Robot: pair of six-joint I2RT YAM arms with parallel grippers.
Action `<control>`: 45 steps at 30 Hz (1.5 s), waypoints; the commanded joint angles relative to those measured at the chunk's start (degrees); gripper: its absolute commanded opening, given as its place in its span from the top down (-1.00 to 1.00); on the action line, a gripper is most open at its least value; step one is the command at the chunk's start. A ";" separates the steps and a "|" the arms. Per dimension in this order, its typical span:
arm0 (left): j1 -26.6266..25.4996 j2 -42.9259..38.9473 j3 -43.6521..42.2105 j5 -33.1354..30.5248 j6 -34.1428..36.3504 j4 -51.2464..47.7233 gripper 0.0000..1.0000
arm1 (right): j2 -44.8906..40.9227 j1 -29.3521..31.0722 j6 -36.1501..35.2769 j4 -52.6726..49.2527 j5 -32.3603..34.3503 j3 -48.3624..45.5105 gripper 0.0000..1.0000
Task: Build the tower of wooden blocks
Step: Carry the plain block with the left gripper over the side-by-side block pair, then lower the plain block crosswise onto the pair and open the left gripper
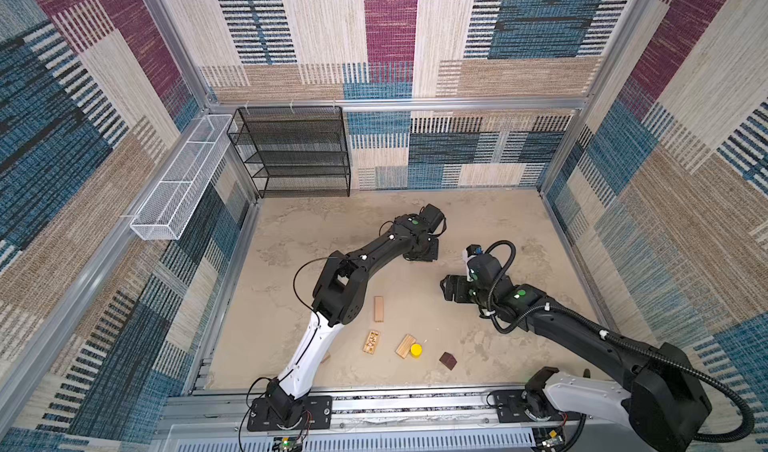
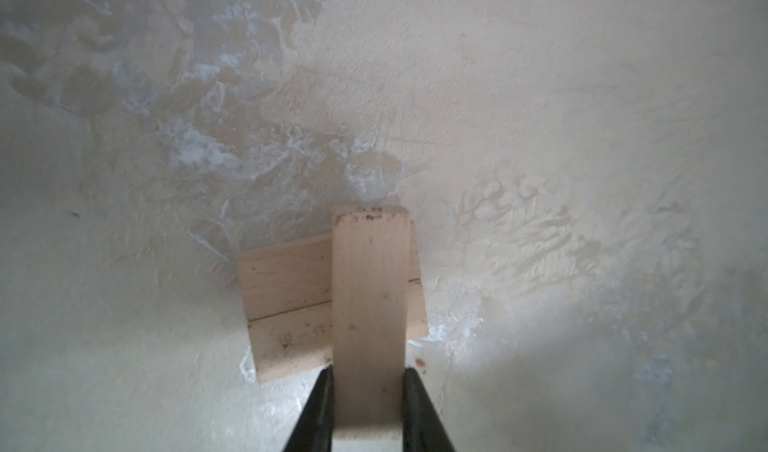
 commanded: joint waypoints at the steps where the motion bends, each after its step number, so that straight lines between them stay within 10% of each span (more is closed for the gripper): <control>1: 0.01 0.40 0.46 -0.98 -0.27 -1.38 1.00 | -0.29 0.06 0.30 0.98 0.22 -0.28 -0.78; 22: -0.58 -0.34 1.49 0.01 -1.25 -1.80 0.30 | -3.15 -0.01 0.70 -0.25 1.64 -0.72 -0.92; 36: -0.58 -4.74 2.12 0.62 -0.77 -1.99 0.23 | -3.92 -0.01 0.55 -1.76 1.87 1.12 -0.89; 45: -0.47 -21.93 -1.84 -5.88 17.28 -1.89 0.24 | -3.48 -0.04 -0.96 -6.11 5.28 7.11 -0.54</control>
